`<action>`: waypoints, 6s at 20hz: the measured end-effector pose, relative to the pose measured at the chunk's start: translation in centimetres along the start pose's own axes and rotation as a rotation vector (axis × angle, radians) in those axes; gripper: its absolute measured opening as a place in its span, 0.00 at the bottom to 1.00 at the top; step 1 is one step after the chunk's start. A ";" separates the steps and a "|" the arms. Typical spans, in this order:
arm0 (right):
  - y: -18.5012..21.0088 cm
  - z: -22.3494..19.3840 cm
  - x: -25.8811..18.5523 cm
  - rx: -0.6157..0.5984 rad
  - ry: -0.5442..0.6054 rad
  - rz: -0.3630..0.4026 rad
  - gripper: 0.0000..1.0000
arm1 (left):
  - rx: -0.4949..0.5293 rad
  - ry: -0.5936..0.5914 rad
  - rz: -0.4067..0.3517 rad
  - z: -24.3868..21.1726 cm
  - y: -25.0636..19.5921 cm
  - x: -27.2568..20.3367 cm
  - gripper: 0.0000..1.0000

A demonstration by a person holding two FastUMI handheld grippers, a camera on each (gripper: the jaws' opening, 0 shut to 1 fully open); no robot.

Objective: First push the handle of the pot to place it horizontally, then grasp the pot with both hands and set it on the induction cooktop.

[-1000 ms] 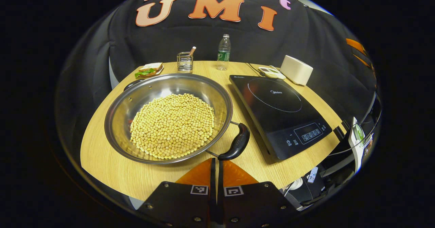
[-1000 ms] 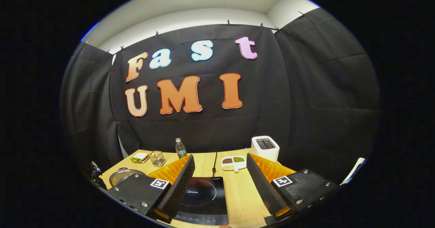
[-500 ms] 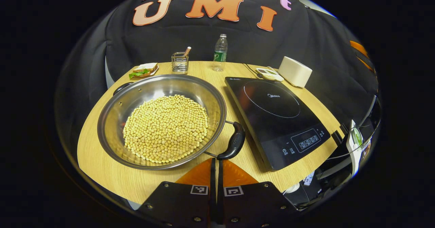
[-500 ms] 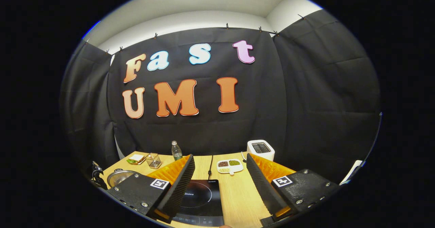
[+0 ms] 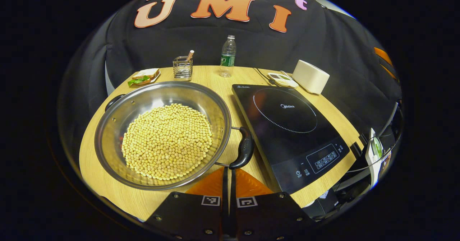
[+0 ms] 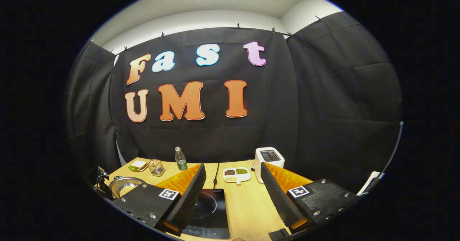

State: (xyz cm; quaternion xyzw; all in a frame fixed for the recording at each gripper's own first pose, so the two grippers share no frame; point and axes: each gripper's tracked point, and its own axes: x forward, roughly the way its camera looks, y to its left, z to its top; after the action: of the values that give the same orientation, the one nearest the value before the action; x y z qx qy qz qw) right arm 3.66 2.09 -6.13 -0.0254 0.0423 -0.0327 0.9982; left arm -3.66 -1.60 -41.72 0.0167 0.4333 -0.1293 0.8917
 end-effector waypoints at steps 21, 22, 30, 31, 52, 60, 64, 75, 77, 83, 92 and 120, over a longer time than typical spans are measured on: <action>-1.6 -3.0 3.0 -0.012 0.067 -0.045 0.95 | -0.025 -0.019 -0.055 5.6 -1.1 6.2 0.01; -1.6 -3.2 3.2 -0.013 0.071 -0.048 0.95 | -0.025 -0.021 -0.058 5.9 -1.0 6.4 0.01; -0.8 -4.8 4.5 -0.012 0.112 -0.057 0.95 | -0.044 -0.025 -0.090 7.3 -1.2 7.5 0.02; -0.6 -4.9 4.6 -0.012 0.115 -0.060 0.95 | -0.056 -0.020 -0.086 7.3 -1.2 7.5 0.02; 27.8 -17.9 5.0 0.017 0.390 0.235 0.95 | -0.109 -0.342 0.159 13.8 22.5 -7.7 0.18; 32.8 -24.8 8.9 -0.016 0.542 0.190 0.95 | -0.123 -0.269 0.206 13.2 29.1 -3.0 0.76; 33.6 -27.5 9.8 -0.044 0.603 0.178 0.96 | -0.177 -0.207 0.170 11.7 30.0 -0.4 0.77; 34.6 -30.9 10.1 -0.081 0.687 0.142 0.81 | -0.221 -0.124 0.146 9.5 31.3 3.5 0.77; 34.7 -31.0 10.4 -0.063 0.692 0.137 0.67 | -0.235 -0.107 0.144 9.2 31.1 4.0 0.66; 34.9 -30.2 10.9 -0.012 0.670 0.147 0.51 | -0.240 -0.062 0.210 9.1 30.6 3.0 0.47; 31.3 -23.9 9.7 0.055 0.592 0.174 0.51 | -0.199 -0.154 0.227 13.5 25.9 -2.6 0.47; 6.3 -20.3 7.4 0.127 0.526 -0.010 0.51 | -0.075 -0.123 0.075 15.4 0.9 2.9 0.47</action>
State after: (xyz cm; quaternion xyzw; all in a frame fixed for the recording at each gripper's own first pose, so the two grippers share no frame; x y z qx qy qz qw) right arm 9.62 6.92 -27.28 0.0462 0.2981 -0.0459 0.9523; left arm 10.09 -3.58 -34.41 -0.0083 0.3812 -0.0802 0.9210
